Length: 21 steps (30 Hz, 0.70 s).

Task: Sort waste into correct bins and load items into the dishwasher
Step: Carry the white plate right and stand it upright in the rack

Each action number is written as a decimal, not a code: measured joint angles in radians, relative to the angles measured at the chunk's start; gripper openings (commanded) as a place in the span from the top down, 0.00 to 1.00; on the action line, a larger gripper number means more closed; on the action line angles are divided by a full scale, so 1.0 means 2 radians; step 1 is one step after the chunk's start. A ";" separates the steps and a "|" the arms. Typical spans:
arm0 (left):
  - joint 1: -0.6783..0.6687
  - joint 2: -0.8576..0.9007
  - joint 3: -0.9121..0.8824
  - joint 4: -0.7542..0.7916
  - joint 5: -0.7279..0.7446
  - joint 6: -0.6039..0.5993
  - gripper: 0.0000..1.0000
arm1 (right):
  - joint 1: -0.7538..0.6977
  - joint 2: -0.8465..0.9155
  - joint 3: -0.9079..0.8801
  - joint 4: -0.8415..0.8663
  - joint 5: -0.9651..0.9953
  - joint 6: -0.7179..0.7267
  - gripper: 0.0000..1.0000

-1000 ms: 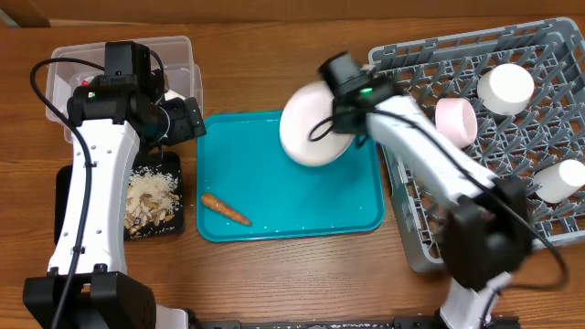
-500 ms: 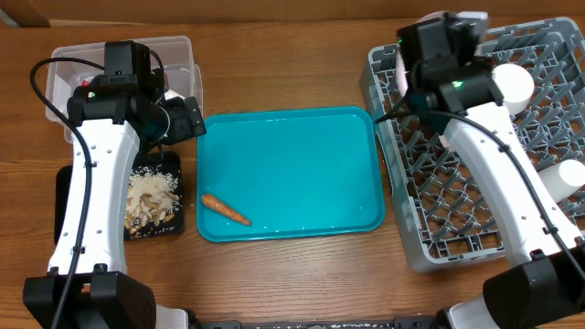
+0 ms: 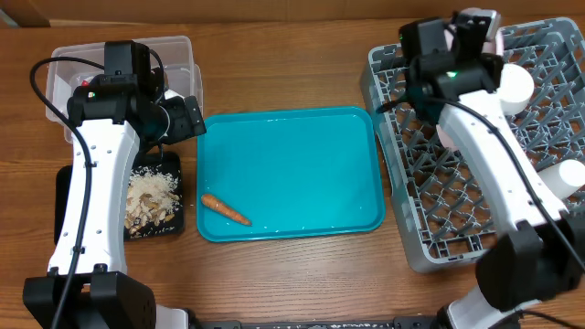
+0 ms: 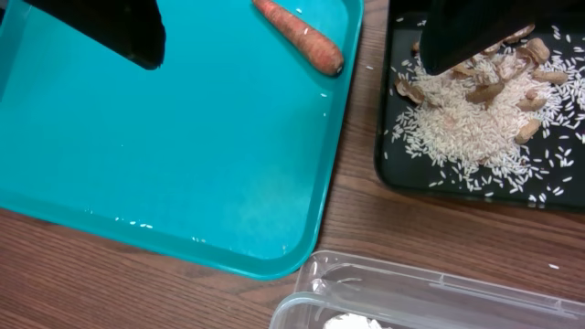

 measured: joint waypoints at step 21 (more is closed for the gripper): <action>0.000 0.000 0.000 0.004 0.000 0.000 0.06 | 0.068 0.022 -0.066 0.010 -0.003 0.048 0.96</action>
